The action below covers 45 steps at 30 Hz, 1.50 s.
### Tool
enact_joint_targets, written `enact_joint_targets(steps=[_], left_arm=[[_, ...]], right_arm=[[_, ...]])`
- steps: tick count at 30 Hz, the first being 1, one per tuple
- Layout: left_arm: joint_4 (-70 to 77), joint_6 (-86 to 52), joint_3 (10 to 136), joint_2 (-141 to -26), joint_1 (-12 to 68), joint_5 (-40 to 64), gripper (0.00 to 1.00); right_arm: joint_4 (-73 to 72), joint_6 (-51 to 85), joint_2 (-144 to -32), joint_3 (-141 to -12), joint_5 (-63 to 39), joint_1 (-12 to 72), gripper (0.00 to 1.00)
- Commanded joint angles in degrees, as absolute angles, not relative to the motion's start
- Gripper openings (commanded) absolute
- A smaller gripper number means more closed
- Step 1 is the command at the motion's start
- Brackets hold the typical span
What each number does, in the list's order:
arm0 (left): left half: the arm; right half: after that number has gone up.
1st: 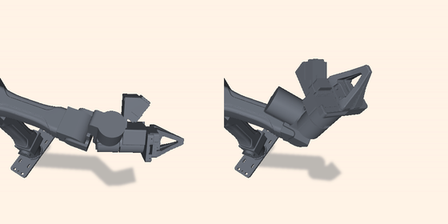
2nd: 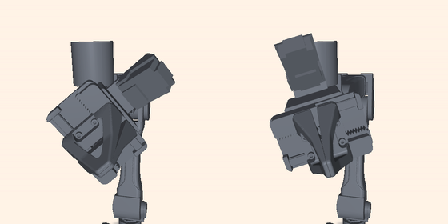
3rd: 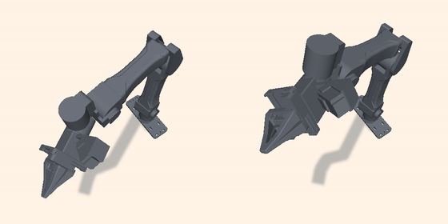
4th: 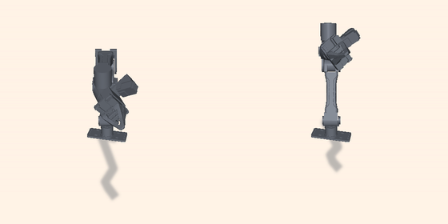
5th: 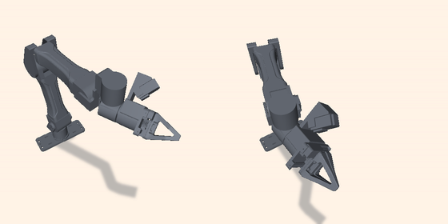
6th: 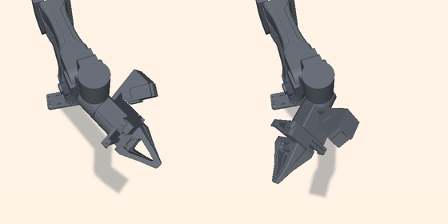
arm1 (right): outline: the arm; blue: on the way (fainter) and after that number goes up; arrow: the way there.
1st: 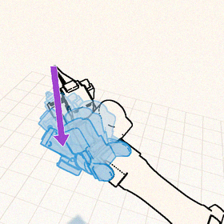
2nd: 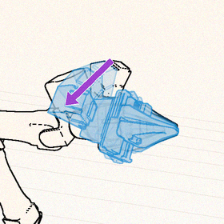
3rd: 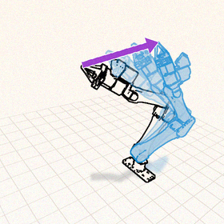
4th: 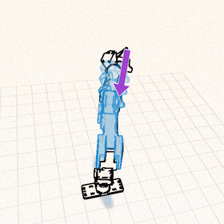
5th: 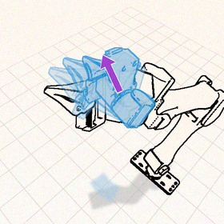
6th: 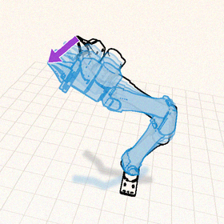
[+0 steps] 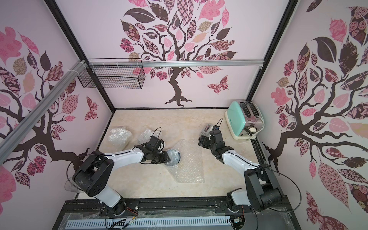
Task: Wrap bowls in bubble wrap
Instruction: Wrap the bowl in bubble wrap.
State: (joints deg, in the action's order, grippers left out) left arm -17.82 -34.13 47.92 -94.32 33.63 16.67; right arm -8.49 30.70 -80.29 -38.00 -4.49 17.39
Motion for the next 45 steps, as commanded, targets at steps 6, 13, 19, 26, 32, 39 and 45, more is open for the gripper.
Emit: enact_joint_targets(steps=[6,13,19,26,32,39,45], left_arm=[[-21.7,-31.2,48.1,-97.4,33.5,13.6,0.33],[-21.1,-30.8,47.7,-97.5,33.5,13.8,0.32],[-20.7,-30.6,47.6,-97.6,33.5,14.1,0.31],[-20.3,-30.5,47.4,-97.3,33.5,14.1,0.29],[-20.2,-30.5,47.5,-97.6,33.6,14.3,0.27],[-19.7,-30.4,47.2,-97.6,33.6,14.6,0.26],[-19.7,-30.4,47.5,-97.7,33.7,14.6,0.25]], right_arm=[[-12.6,32.3,-91.1,-41.0,-11.8,16.8,0.73],[-11.8,31.9,-97.1,-44.2,-13.5,15.9,0.68],[-10.9,31.9,-100.9,-46.4,-20.6,15.9,0.54],[-11.6,29.7,-96.6,-45.6,-25.0,15.9,0.24],[-17.4,32.8,-91.4,-42.6,-35.6,16.2,0.08],[-18.9,32.9,-83.5,-37.3,-39.0,26.4,0.06],[-20.2,32.4,-84.2,-34.1,-38.2,37.5,0.06]])
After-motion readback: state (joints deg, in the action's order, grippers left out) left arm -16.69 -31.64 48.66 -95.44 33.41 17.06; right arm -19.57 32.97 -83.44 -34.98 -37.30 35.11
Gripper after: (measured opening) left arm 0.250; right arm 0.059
